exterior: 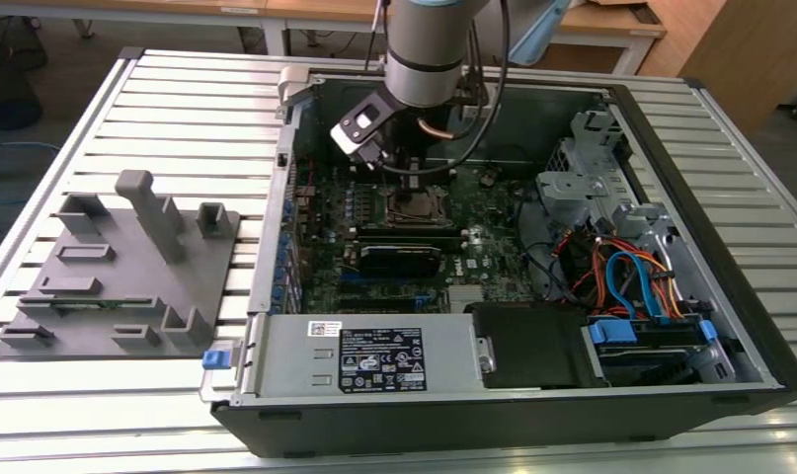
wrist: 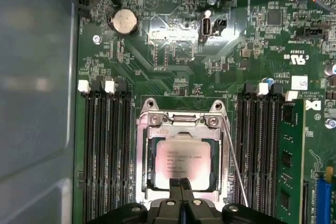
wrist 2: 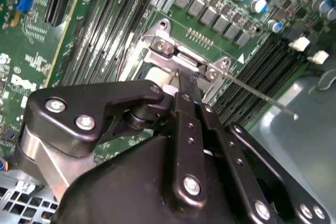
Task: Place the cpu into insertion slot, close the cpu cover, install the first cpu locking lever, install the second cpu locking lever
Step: 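Close the cpu cover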
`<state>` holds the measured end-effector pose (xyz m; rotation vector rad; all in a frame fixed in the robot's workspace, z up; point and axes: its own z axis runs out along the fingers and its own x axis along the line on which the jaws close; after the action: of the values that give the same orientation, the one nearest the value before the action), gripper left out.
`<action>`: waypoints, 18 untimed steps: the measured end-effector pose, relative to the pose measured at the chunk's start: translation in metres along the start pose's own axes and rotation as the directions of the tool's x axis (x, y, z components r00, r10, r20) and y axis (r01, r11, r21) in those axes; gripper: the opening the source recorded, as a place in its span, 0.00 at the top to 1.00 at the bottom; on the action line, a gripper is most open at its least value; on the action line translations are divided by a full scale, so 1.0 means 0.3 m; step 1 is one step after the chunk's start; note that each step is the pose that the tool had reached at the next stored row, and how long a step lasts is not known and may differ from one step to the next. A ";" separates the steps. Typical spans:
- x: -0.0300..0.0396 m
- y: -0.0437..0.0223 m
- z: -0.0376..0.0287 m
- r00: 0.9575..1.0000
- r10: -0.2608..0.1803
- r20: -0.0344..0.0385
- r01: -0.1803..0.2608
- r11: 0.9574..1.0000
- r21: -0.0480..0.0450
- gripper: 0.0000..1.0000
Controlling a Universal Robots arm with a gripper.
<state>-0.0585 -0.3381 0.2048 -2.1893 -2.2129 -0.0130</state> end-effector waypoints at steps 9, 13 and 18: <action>-0.001 -0.005 0.020 1.000 0.000 0.001 0.000 1.000 0.001 0.90; -0.001 -0.005 0.022 1.000 0.000 0.000 0.000 1.000 0.000 0.90; 0.000 -0.005 -0.003 1.000 0.000 0.000 0.000 1.000 0.000 0.90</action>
<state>-0.0600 -0.3380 0.2056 -2.1893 -2.2128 -0.0137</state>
